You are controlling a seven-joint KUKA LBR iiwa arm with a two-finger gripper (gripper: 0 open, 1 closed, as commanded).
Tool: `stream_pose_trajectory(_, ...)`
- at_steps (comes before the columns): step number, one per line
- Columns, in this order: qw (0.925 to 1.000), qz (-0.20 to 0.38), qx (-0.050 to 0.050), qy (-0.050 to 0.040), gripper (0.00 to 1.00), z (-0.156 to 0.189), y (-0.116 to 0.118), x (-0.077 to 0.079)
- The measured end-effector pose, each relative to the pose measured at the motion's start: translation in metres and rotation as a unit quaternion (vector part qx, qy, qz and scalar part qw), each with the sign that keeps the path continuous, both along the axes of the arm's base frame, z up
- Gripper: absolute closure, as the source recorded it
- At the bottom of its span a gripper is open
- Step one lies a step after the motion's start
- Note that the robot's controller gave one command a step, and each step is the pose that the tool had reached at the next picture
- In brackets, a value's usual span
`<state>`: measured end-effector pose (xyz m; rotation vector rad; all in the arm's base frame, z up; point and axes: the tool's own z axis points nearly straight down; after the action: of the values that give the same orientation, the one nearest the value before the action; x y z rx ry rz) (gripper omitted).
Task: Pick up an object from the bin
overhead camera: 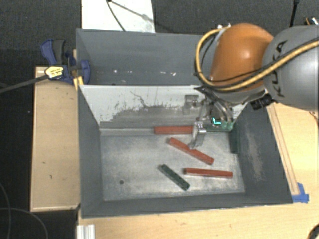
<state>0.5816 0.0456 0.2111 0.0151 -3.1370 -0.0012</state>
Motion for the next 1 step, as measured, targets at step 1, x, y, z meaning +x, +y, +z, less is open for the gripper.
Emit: stream_pose_trajectory(1, 0.999, -0.044, 0.0, 0.0018, 0.0, -0.0928, 0.0025, -0.0392)
